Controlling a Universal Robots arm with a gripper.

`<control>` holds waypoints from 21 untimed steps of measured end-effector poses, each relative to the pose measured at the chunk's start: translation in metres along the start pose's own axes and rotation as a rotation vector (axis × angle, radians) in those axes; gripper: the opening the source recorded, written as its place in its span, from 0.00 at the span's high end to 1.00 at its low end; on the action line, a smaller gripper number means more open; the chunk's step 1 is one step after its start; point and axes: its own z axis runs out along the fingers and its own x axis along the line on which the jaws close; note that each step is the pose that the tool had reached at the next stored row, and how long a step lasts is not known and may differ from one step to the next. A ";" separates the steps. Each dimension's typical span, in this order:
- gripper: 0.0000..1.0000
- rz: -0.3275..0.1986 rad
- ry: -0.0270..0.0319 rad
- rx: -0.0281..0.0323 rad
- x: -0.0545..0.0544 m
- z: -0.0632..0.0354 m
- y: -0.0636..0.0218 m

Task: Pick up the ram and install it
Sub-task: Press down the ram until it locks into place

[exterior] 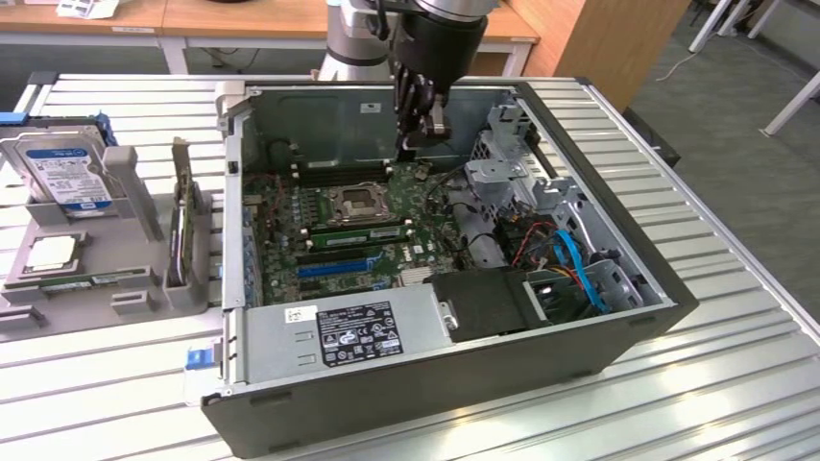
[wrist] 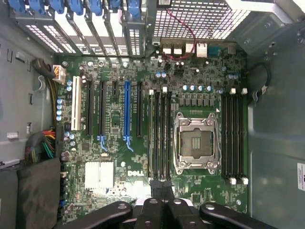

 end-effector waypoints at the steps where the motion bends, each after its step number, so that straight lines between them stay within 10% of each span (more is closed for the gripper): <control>1: 0.90 0.000 0.0000 0.0000 0.000 0.0002 0.0016; 21: 0.90 0.000 -0.0002 0.0000 0.000 0.0019 0.0200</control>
